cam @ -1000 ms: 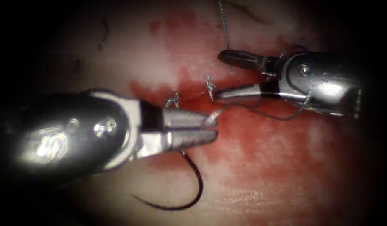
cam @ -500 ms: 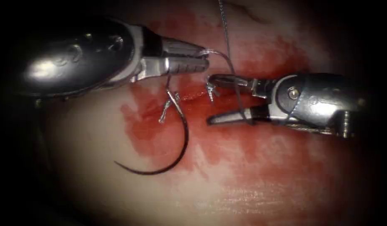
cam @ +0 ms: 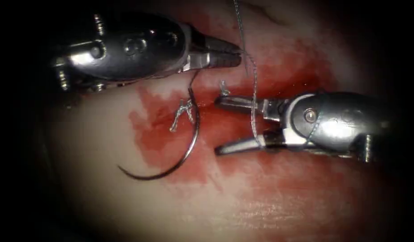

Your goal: Wound Closure

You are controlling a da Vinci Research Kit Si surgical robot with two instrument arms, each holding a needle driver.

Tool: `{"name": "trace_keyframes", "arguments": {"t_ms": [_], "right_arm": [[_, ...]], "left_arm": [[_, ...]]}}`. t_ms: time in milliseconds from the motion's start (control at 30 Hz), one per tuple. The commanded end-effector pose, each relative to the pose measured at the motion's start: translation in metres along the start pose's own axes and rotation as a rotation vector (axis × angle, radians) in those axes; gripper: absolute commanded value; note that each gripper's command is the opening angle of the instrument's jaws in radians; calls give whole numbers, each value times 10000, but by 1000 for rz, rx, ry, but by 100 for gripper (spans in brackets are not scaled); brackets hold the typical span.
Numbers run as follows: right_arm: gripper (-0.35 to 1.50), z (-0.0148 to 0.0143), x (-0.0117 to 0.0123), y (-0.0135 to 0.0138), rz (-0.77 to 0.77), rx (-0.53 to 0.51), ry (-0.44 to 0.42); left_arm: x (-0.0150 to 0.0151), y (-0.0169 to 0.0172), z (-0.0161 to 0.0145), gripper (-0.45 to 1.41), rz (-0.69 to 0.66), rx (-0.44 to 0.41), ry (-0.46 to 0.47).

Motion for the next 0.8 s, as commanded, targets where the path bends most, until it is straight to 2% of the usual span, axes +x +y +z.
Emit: {"name": "trace_keyframes", "arguments": {"t_ms": [33, 200, 333, 533, 800], "right_arm": [[61, 9, 2, 2, 6, -3, 18], [57, 5, 10, 4, 14, -8, 66], [54, 1, 19, 11, 27, -58, 146], [54, -16, 31, 31, 46, -172, 205], [54, -29, 34, 40, 67, -258, 220]], "left_arm": [[3, -4, 11, -35, 4, -1, 3], [-9, 3, 28, -35, -5, 0, 2], [-18, 13, 30, -35, -16, 0, 2], [-20, 31, 14, -35, -13, -15, 3], [-12, 61, -6, -35, -9, -40, -2]]}}
